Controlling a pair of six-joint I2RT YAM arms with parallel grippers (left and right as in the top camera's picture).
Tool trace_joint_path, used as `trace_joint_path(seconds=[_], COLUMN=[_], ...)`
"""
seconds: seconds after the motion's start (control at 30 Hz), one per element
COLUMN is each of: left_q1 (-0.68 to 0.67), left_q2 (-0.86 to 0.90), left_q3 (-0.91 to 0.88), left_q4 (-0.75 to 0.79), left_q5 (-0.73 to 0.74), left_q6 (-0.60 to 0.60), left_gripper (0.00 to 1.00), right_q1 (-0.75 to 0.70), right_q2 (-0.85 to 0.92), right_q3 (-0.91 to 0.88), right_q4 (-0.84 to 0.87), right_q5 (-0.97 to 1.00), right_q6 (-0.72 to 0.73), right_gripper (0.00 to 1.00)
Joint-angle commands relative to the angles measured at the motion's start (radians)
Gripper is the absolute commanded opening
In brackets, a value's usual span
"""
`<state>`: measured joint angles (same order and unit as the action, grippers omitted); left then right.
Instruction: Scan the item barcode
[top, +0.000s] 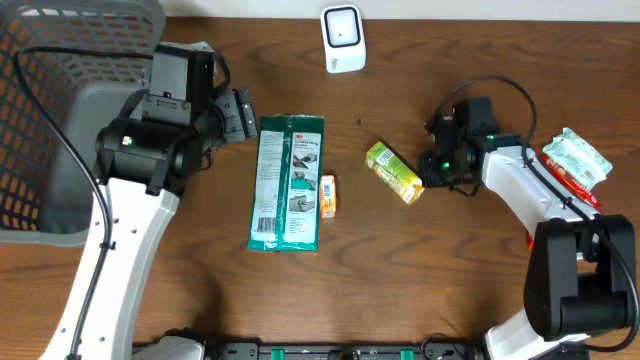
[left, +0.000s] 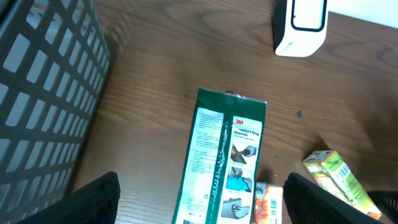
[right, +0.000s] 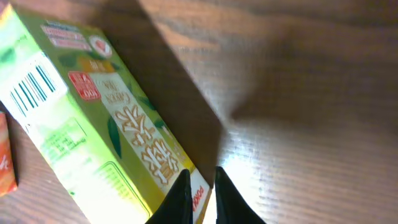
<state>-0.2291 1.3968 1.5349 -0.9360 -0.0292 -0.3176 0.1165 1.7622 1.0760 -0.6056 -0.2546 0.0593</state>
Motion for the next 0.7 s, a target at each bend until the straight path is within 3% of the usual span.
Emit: trace_joint_path(seconds=[0.0,0.3,0.5,0.67], left_q1=[0.005,0.005,0.005,0.005], left_q2=[0.004,0.004,0.004,0.004], left_q3=[0.006,0.006,0.006,0.006], left_q4=[-0.002,-0.002,-0.002,-0.002], left_q5=[-0.005,-0.005,-0.005,-0.005], left_q6=[-0.002,-0.002,-0.002,-0.002], left_gripper=[0.85,0.84,0.85,0.85], right_q1=[0.002,0.002,0.003,0.003], right_q2=[-0.01,-0.019,-0.024,-0.084], right_q3=[0.005,0.005,0.005,0.049], right_q4=[-0.025,-0.062,-0.084,-0.103], right_q5=[-0.014,-0.138,-0.105,-0.086], right_q6=[0.031,0.03,0.029,-0.005], right_gripper=[0.1,0.13,0.13,0.24])
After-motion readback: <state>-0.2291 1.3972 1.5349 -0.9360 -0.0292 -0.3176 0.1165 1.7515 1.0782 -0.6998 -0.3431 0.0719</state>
